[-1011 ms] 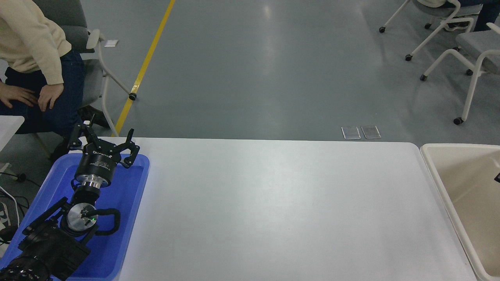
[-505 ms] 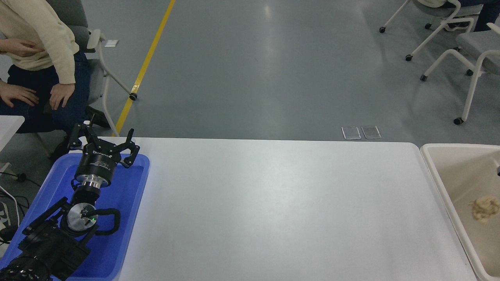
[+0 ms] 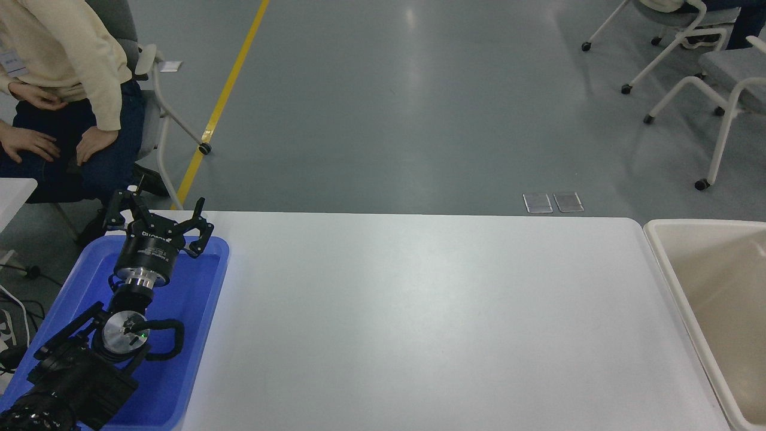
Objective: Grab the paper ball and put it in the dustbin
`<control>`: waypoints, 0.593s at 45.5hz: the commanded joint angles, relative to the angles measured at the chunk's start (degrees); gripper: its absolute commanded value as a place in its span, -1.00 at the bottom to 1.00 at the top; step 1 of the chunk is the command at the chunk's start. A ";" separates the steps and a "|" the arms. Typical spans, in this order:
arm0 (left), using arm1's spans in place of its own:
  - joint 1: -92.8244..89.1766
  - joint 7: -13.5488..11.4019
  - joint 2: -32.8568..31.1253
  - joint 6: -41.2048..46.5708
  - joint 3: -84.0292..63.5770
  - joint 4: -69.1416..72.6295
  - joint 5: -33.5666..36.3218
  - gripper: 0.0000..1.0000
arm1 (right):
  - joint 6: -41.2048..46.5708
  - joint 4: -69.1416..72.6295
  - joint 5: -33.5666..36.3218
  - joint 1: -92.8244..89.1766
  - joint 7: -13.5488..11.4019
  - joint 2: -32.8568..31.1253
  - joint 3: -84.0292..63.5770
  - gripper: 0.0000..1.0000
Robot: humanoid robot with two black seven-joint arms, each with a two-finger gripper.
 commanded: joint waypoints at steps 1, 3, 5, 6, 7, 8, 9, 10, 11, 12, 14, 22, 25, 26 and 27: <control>0.05 0.01 -0.05 0.00 0.01 0.01 -0.10 1.00 | 0.10 13.35 0.05 0.97 0.17 -5.05 22.44 1.00; -0.04 0.01 -0.05 0.00 0.01 0.01 -0.10 1.00 | 0.10 14.67 0.05 0.70 0.17 -5.05 25.17 1.00; 0.05 0.01 -0.05 0.00 0.01 0.01 -0.01 1.00 | 0.10 15.55 0.14 0.18 0.17 -4.96 27.63 1.00; 0.05 0.01 0.04 0.00 0.01 0.01 -0.01 1.00 | 0.10 16.08 0.14 -0.09 0.26 -4.87 28.95 1.00; -0.04 0.01 -0.05 0.00 0.01 0.01 -0.01 1.00 | 0.19 16.69 0.14 -0.44 0.35 -4.70 30.35 1.00; 0.05 0.01 0.04 0.00 0.01 0.01 -0.01 1.00 | 0.27 17.40 0.14 -0.79 0.52 -4.61 31.84 1.00; 0.05 0.01 0.04 0.00 0.01 0.01 -0.01 1.00 | 0.36 18.19 0.14 -1.40 0.87 -4.44 33.08 1.00; 0.05 0.01 -0.05 0.00 0.01 0.01 -0.01 1.00 | 0.71 18.89 0.22 -2.02 1.40 -4.35 34.31 1.00; 0.05 0.01 0.04 0.00 0.01 0.01 -0.10 1.00 | 1.24 19.42 0.22 -2.72 2.01 -4.17 35.54 1.00; 0.05 0.01 -0.05 0.00 0.01 0.01 -0.01 1.00 | 2.37 19.86 0.57 -3.77 3.15 -3.56 37.29 1.00; -0.04 0.01 -0.05 0.00 0.01 0.01 -0.01 1.00 | 3.70 20.04 1.89 -4.66 4.82 -2.16 39.41 1.00; 0.05 0.01 0.04 0.00 0.01 0.01 -0.01 1.00 | 9.32 20.48 11.64 -7.82 12.29 1.80 42.49 1.00; 0.05 -0.08 -0.05 0.00 0.01 0.01 -0.01 1.00 | 11.87 21.00 14.01 -9.31 15.28 3.73 42.93 1.00; -0.04 0.01 -0.05 0.00 0.01 0.01 -0.01 1.00 | 12.75 21.18 14.63 -9.84 16.25 4.18 43.02 1.00; -0.04 0.01 -0.05 0.00 0.01 0.01 -0.01 1.00 | 13.54 21.27 15.25 -10.28 17.30 4.53 43.02 1.00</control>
